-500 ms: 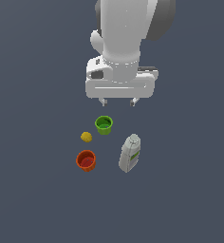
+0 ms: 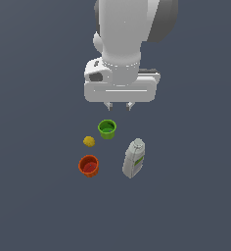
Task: Pick up a designated object from a clutter of objects.
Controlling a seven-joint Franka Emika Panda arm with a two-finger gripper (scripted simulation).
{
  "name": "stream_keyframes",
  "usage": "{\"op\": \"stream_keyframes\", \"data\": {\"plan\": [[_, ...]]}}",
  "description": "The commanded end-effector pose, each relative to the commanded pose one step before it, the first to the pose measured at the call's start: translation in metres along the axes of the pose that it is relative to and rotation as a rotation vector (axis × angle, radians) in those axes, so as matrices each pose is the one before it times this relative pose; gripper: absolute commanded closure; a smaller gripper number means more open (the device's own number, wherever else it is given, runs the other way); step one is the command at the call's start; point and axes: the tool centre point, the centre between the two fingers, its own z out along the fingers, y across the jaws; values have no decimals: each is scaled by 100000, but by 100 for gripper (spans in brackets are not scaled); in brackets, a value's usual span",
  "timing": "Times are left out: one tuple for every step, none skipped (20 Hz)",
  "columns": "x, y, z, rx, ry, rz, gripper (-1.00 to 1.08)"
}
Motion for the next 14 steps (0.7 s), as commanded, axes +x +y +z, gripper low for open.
{"op": "stream_keyframes", "data": {"plan": [[26,19,-4,-44,51,-8,-20],[34,-5,58,83,47,156,-20],[52,-14,97,149,74,260,-20],[70,-25,137,212,101,362,-20],[87,-30,175,272,128,469,-20],[103,-34,209,317,152,561,-20],[121,-38,247,363,180,665,-20],[137,-39,283,410,207,774,-20],[152,-44,322,454,232,883,-20],[166,-45,361,493,259,998,-20],[180,-46,401,530,287,1121,-20],[192,-45,442,561,316,1247,-20],[203,-42,483,586,346,1379,-20],[213,-38,524,604,376,1514,-20]]}}
